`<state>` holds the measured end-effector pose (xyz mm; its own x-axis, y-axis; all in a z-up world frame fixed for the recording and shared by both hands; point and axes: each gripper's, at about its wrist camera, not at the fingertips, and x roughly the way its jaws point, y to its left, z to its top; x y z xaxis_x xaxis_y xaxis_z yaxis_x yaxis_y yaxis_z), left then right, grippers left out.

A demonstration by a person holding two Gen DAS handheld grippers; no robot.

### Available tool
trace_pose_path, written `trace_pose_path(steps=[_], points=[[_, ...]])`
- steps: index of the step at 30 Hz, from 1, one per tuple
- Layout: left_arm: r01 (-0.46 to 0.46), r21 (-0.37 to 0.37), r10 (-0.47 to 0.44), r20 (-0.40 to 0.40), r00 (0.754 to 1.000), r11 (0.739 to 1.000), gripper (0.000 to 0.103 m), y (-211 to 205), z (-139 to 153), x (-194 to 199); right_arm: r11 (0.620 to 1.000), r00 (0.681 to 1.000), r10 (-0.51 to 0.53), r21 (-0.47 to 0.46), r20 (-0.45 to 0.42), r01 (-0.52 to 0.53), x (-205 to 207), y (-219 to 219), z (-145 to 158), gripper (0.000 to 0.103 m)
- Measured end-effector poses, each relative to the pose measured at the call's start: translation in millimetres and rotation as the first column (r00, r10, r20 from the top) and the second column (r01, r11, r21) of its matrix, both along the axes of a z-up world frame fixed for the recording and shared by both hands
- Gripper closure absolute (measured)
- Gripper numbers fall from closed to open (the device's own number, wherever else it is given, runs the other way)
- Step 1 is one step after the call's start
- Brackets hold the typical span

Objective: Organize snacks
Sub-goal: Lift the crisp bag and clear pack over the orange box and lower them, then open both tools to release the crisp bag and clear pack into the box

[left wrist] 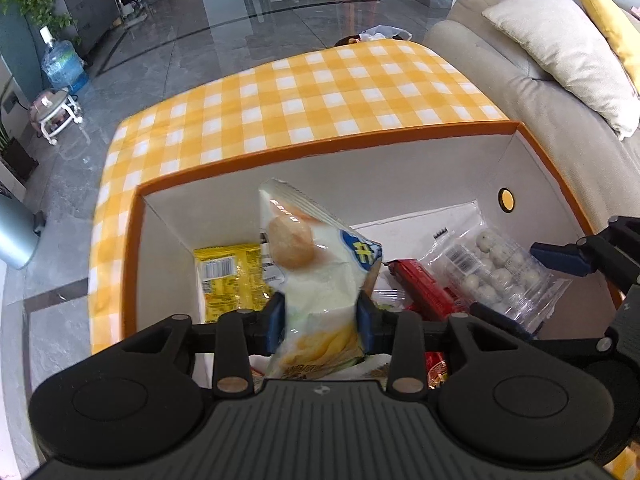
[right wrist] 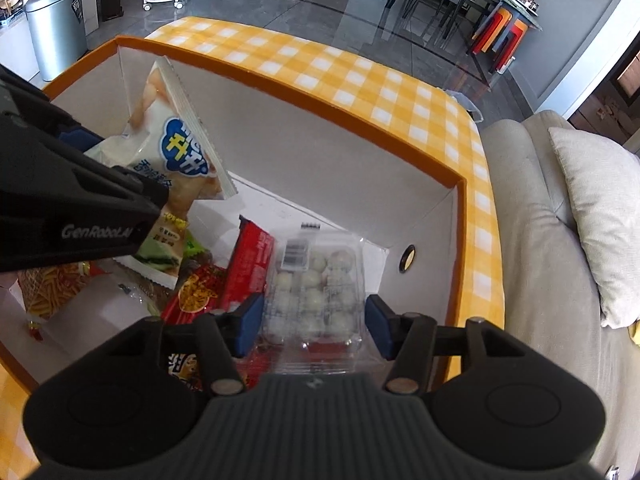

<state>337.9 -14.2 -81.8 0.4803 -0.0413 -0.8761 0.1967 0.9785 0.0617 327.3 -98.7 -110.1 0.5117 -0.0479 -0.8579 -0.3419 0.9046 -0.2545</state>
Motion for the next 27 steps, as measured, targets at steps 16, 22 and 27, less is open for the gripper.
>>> trace_pose_path(steps=[16,22,27], points=[[-0.044,-0.043,0.053,0.235,0.971,0.998,0.014,13.8,68.4,-60.7,0.984,0.984,-0.081,0.167,0.160,0.054,-44.0,-18.8,69.2,0.031],[-0.012,-0.135,0.062,0.372,0.926,0.991,0.014,29.1,93.8,-108.5,0.959,0.957,-0.171,0.261,0.233,0.108,-79.5,-29.4,101.3,0.030],[-0.014,-0.077,0.046,0.430,0.902,0.997,0.016,27.7,113.1,-140.0,0.949,0.941,-0.171,0.306,0.292,0.077,-115.4,-27.8,126.6,0.024]])
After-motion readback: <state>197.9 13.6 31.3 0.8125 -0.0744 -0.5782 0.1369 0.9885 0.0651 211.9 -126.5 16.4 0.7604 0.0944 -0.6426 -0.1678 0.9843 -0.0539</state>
